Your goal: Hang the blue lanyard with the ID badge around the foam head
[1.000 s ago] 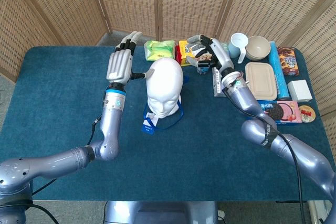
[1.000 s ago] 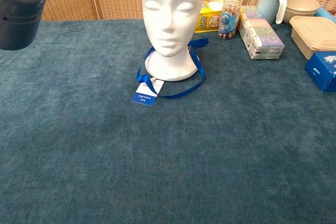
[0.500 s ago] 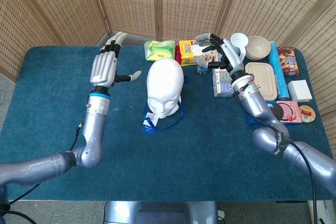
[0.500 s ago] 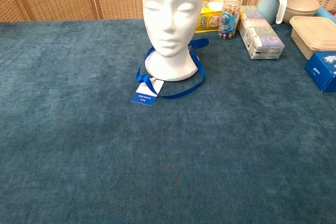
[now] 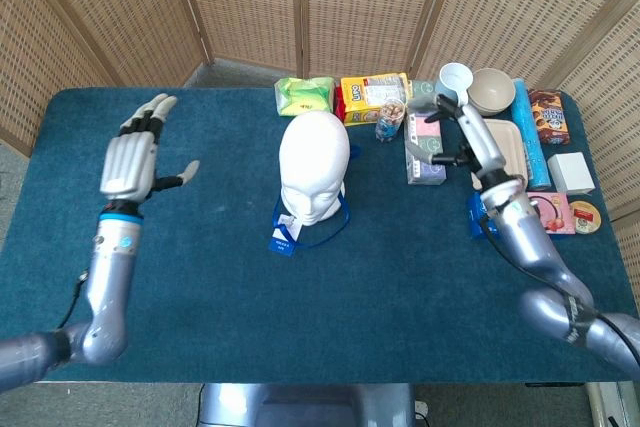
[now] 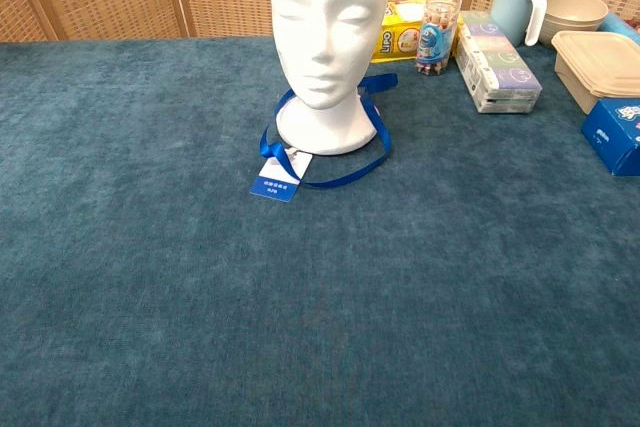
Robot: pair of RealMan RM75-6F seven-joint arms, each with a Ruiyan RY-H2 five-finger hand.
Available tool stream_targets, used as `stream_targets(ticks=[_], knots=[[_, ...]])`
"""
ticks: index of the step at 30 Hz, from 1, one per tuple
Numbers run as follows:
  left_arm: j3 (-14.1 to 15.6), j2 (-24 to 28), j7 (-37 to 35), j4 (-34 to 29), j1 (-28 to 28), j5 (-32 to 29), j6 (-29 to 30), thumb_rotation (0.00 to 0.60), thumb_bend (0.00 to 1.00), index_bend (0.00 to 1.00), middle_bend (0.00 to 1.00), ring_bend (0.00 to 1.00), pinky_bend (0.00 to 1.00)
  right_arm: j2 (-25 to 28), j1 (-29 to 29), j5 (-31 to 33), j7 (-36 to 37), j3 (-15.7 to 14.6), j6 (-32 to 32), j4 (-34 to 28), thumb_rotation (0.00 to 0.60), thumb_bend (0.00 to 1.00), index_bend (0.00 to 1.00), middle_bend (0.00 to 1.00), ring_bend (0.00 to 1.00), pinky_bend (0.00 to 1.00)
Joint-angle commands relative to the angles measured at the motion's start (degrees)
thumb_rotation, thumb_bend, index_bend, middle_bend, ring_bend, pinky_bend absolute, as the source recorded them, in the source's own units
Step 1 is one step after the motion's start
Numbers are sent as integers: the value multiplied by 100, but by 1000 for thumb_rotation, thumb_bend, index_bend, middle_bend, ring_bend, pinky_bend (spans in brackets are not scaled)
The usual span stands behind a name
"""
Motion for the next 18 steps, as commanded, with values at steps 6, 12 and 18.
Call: stream_targets(ticks=[6, 12, 18], knots=[[984, 964, -125, -877, 1113, 759, 482, 551, 283, 56, 66, 15, 187, 568, -970, -296, -1144, -789, 1035, -970, 515, 406, 331, 375, 329, 345], [1607, 1284, -478, -1015, 1904, 1422, 951, 563, 284, 99, 83, 62, 232, 788, -1560, -365, -2074, -1267, 1737, -1311, 515, 411, 334, 380, 343, 363], [2079, 1447, -869, -947, 2595, 1869, 1297, 567, 284, 154, 120, 90, 245, 839, -2092, -421, -3107, -1714, 2442, -1531, 517, 413, 341, 384, 349, 365]])
